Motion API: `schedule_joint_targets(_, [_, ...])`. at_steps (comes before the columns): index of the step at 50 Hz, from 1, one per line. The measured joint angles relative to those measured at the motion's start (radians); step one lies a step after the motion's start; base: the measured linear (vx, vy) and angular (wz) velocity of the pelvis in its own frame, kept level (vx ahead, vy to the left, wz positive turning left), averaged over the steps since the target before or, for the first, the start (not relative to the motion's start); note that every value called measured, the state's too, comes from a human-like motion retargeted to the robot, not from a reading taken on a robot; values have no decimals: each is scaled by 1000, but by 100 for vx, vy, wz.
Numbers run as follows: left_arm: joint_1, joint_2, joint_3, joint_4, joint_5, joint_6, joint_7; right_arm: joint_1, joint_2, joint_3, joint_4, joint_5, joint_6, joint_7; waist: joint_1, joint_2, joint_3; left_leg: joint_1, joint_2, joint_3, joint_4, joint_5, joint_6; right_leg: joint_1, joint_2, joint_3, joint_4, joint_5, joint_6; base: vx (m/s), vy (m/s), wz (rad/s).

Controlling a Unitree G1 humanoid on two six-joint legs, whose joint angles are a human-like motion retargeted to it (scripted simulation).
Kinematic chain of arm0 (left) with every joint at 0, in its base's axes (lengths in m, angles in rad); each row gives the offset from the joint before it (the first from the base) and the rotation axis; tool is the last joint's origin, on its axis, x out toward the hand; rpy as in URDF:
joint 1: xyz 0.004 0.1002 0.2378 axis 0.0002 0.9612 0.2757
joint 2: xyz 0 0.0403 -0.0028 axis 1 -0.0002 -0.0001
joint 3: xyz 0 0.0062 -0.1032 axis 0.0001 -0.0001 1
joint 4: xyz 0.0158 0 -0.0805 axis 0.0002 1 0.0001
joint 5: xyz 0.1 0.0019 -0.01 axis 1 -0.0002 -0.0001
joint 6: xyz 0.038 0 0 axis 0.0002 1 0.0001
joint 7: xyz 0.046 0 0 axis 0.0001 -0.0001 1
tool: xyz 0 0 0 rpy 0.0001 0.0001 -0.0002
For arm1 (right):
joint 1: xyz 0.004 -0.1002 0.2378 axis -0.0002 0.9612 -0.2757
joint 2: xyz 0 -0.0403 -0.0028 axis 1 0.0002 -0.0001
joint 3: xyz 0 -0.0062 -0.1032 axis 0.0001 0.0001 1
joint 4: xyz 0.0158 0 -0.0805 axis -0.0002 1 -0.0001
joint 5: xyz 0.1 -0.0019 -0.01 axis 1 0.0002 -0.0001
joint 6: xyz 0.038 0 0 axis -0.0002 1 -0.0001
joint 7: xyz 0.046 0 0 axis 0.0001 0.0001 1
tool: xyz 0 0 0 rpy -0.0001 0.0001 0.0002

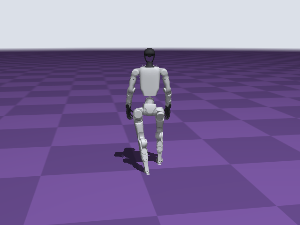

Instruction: Walk

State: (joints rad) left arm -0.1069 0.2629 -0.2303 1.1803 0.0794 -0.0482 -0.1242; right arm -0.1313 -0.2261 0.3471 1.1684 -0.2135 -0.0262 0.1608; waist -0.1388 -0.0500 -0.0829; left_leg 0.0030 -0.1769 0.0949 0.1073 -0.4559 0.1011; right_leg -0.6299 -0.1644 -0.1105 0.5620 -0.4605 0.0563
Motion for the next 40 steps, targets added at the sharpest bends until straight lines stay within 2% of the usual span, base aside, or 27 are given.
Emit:
schedule_joint_targets(5, [15, -14, 5, 5, 15, -3, -21, 8, 5, -13, 42, -11, 0, 14, 13, 14, -19, 41, 34, -4, 66, -67, -9, 7, 34, -2, -142, 83, 15, 45, -13, -16])
schedule_joint_targets(10, [49, -34, 31, 27, 21, 4, -41, 23, 8, -20, 80, -33, 2, 28, 32, 39, -23, 51, 97, -42, 280, -97, -43, 64, 84, -7, -33, 116, -27, 47, -16, -22])
schedule_joint_targets(13, [74, -41, 43, 38, 17, 10, -46, 33, 10, -16, 82, -41, 3, 29, 55, 72, -22, -11, 140, -103, 515, -50, -105, 117, 158, -12, -22, 101, -63, 46, -15, -50])
schedule_joint_targets(16, [95, -41, 44, 36, 17, 13, -46, 38, 6, -10, 70, -44, 2, 27, 74, 99, -27, -108, 212, -91, 788, 14, -139, 162, 225, -8, -37, 77, -92, 44, -12, -47])
schedule_joint_targets(19, [95, -34, 43, 22, 17, 15, -42, 23, -7, -9, 52, -42, 2, 21, 98, 123, -30, -233, 300, -63, 1005, 21, -128, 222, 287, -2, -99, 70, -110, 41, -10, -52])
schedule_joint_targets(22, [94, -28, 43, 2, 14, 13, -30, 6, -21, -13, 38, -33, 1, 6, 123, 125, -31, -344, 349, -36, 1080, -45, -93, 281, 316, 17, -143, 53, -113, 40, -9, -54])
schedule_joint_targets(25, [78, -20, 49, -9, 6, 12, -20, -25, -32, -23, 28, -16, 2, -6, 139, 106, -20, -433, 350, -7, 1014, -110, -67, 349, 314, 46, -191, 35, -105, 41, -8, -46])
schedule_joint_targets(28, [61, -18, 57, -1, 1, 9, -13, -51, -35, -29, 23, 0, 0, -9, 141, 81, -3, -484, 313, 14, 838, -116, -65, 415, 292, 79, -233, 14, -95, 44, -7, -41])
schedule_joint_targets(32, [54, -28, 59, 26, -3, 8, -7, -60, -36, -23, 18, 10, -5, -6, 134, 67, -6, -527, 246, 8, 539, -35, -96, 466, 265, 120, -260, -26, -86, 46, -3, -49])
schedule_joint_targets(35, [106, -67, 42, 40, 4, 3, 8, -1, -15, -6, 16, -3, -10, -20, 102, 72, -33, -562, 199, -22, 386, 24, -115, 468, 248, 125, -193, -89, -83, 44, 1, -26])
schedule_joint_targets(40, [50, -44, 52, 67, -5, 19, -17, -35, -32, -8, 36, -6, -4, 6, 115, 70, -34, -531, 170, -26, 202, 116, -124, 517, 242, 196, -200, -135, -89, 47, 8, -58])
